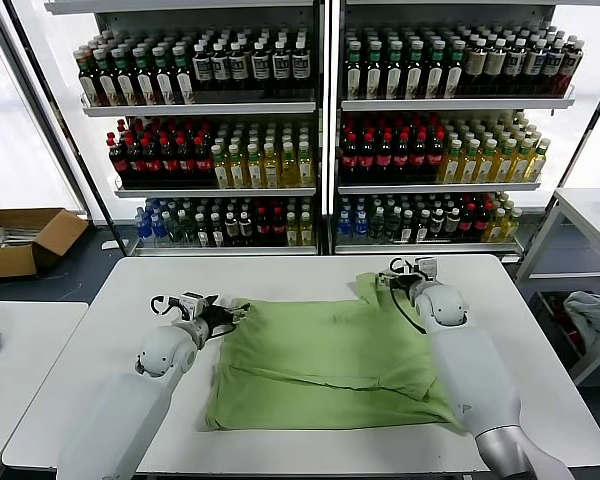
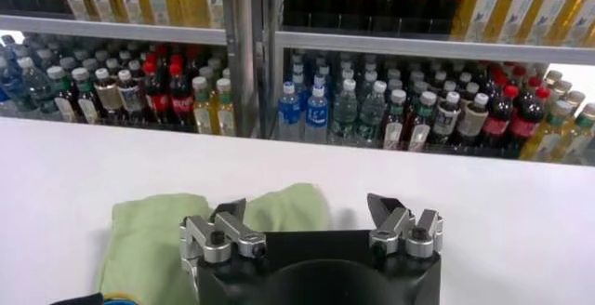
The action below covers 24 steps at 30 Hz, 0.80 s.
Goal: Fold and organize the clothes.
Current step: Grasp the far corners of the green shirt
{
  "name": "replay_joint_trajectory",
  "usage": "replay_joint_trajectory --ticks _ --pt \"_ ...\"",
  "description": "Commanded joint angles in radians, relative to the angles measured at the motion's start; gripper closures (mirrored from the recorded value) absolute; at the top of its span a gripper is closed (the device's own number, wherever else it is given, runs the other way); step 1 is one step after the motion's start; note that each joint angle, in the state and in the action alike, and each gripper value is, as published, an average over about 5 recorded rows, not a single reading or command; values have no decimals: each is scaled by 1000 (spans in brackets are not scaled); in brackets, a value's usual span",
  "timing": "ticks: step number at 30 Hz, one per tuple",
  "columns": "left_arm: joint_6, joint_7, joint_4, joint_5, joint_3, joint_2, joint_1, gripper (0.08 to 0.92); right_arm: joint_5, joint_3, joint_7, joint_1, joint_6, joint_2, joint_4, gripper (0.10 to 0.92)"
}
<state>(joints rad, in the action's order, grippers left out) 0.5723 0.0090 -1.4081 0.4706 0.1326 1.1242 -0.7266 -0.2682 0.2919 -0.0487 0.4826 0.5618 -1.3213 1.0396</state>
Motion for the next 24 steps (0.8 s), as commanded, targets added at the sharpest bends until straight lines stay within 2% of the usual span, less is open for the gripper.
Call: replay_joint_trajectory --ticks 1,4,7,16,24 --pt "3 0 9 -3 -8 1 2 208 5 0 0 -3 -1 -9 -25 203" --pt "3 0 6 -7 -14 3 -5 286 7 5 3 8 0 -11 -26 213" --pt "4 1 0 -11 -18 5 -12 373 8 8 7 19 -2 -12 -28 264" --pt "4 0 -20 -11 -22 10 -29 633 8 8 16 46 -14 -9 -19 521" --pt "-1 7 -32 -9 -17 10 -34 855 5 5 25 79 -4 5 57 755"
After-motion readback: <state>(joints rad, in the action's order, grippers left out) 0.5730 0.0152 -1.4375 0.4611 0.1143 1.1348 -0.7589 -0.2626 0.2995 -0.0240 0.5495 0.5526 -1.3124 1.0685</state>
